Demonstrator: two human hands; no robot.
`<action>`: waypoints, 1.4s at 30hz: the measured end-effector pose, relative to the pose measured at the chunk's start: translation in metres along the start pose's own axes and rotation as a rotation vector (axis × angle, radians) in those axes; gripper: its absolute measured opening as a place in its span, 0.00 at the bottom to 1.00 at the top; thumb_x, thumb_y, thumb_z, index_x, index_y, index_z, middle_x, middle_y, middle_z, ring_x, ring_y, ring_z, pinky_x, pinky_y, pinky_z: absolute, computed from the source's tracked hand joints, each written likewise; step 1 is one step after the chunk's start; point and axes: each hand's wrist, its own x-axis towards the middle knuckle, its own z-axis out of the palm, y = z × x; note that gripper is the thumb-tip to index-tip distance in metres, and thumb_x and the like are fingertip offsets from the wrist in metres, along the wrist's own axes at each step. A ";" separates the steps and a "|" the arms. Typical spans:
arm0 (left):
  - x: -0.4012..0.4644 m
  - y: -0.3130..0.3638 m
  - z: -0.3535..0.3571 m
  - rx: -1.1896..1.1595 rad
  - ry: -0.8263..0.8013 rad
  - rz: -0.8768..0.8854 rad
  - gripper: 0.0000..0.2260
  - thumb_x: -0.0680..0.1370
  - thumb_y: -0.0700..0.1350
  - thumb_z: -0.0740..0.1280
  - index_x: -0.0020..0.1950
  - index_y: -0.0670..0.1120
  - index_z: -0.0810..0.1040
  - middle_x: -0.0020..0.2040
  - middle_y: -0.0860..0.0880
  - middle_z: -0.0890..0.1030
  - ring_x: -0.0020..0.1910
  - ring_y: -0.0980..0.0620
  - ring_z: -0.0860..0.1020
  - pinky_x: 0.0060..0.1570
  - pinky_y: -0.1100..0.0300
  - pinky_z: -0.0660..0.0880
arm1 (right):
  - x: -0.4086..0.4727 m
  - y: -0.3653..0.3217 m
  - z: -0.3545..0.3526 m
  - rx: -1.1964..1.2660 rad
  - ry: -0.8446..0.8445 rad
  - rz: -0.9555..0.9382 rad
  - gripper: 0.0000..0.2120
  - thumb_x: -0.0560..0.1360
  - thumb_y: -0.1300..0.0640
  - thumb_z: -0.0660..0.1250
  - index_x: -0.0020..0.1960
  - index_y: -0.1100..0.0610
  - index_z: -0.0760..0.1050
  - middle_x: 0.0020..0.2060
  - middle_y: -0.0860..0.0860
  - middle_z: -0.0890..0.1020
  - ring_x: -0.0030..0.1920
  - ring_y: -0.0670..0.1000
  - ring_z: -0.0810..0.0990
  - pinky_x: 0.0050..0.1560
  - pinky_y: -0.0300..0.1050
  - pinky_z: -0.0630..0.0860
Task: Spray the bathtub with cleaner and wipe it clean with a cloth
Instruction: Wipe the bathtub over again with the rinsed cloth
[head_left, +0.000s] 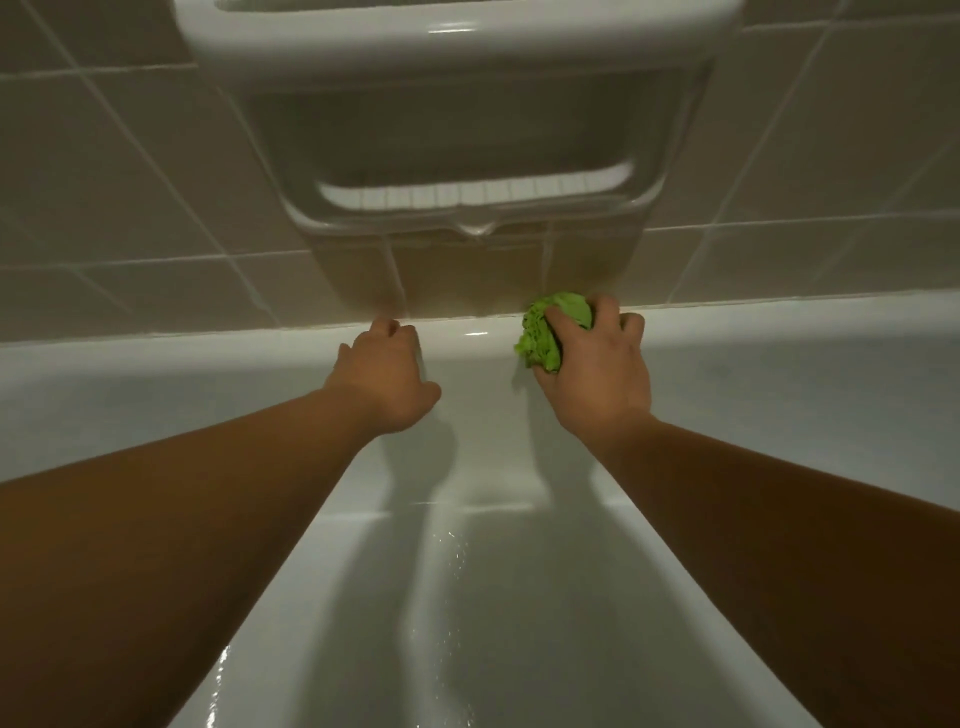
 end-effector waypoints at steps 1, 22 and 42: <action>0.000 -0.004 0.002 0.027 0.005 0.003 0.28 0.77 0.52 0.69 0.75 0.45 0.68 0.76 0.46 0.64 0.72 0.40 0.68 0.76 0.42 0.61 | 0.002 -0.007 0.000 0.011 0.003 -0.009 0.24 0.76 0.45 0.71 0.71 0.44 0.71 0.67 0.55 0.66 0.62 0.61 0.66 0.53 0.54 0.77; 0.008 0.076 0.052 0.078 0.089 0.053 0.44 0.78 0.58 0.69 0.84 0.52 0.44 0.81 0.41 0.52 0.82 0.40 0.50 0.80 0.37 0.50 | 0.002 0.156 -0.034 0.055 0.067 0.065 0.31 0.72 0.47 0.77 0.73 0.44 0.73 0.68 0.58 0.67 0.64 0.65 0.66 0.64 0.61 0.74; 0.012 0.174 0.079 0.061 0.145 0.022 0.47 0.77 0.62 0.70 0.84 0.53 0.43 0.82 0.43 0.47 0.83 0.39 0.47 0.78 0.34 0.52 | 0.003 0.264 -0.061 -0.052 0.117 0.069 0.32 0.72 0.43 0.76 0.74 0.44 0.72 0.66 0.58 0.70 0.60 0.65 0.70 0.61 0.59 0.75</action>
